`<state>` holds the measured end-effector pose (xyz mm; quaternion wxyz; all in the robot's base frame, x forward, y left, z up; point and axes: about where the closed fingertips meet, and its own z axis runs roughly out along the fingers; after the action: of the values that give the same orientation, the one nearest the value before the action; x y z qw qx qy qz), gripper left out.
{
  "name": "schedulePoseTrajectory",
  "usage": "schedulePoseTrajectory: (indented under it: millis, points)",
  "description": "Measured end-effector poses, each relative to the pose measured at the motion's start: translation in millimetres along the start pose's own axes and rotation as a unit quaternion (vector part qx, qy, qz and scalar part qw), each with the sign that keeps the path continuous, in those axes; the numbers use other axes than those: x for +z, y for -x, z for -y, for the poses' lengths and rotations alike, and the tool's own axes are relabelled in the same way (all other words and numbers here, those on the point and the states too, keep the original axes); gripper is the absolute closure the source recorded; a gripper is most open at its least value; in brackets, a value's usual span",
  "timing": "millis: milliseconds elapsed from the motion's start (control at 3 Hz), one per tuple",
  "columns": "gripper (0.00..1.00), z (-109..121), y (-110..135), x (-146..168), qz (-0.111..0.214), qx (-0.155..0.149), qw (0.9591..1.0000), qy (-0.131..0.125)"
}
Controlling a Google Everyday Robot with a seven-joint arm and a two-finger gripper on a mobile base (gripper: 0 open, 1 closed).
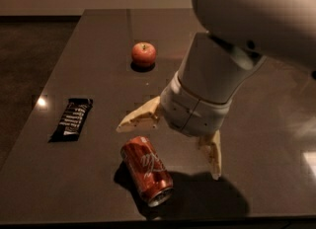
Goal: Place coke can upright
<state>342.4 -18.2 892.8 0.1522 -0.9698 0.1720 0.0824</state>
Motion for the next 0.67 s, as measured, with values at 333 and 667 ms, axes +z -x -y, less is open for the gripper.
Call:
schedulePoseTrajectory:
  millis: [333,667]
  points:
    - [0.00,3.3,6.4,14.6,-0.002,-0.074,0.9971,0.017]
    - [0.00,6.5,12.6,24.5,-0.005,-0.137,0.9901,0.033]
